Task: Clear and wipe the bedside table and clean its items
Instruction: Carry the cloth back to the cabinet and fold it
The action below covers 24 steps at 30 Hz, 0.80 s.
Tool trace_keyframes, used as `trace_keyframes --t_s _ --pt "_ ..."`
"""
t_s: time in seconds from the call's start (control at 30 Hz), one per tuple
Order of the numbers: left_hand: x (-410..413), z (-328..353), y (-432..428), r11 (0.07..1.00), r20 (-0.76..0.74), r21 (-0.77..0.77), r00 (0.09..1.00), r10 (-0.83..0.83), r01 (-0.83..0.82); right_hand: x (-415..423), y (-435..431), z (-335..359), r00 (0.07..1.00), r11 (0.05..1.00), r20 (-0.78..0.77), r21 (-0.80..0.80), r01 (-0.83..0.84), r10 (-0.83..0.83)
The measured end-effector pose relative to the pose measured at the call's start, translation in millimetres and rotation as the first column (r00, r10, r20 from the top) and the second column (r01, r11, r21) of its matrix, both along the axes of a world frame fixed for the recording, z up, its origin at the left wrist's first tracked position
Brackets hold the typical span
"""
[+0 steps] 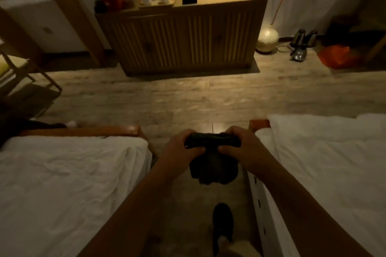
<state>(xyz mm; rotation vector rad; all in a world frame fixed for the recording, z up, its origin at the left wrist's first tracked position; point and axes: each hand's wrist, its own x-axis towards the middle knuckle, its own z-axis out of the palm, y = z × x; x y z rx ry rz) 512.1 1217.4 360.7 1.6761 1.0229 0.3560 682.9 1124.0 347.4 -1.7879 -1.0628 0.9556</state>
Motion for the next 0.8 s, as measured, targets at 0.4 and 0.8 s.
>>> trace_keyframes --t_s 0.4,0.8 --pt "190 10 285 0.996 0.125 -0.063 0.989 0.078 -0.071 205 296 22 0.996 0.998 -0.062 0.014 -0.058 0.059" --pt "399 21 617 0.993 0.192 -0.11 0.981 -0.02 0.041 399 604 38 0.997 0.997 -0.054 0.028 0.065 -0.063"
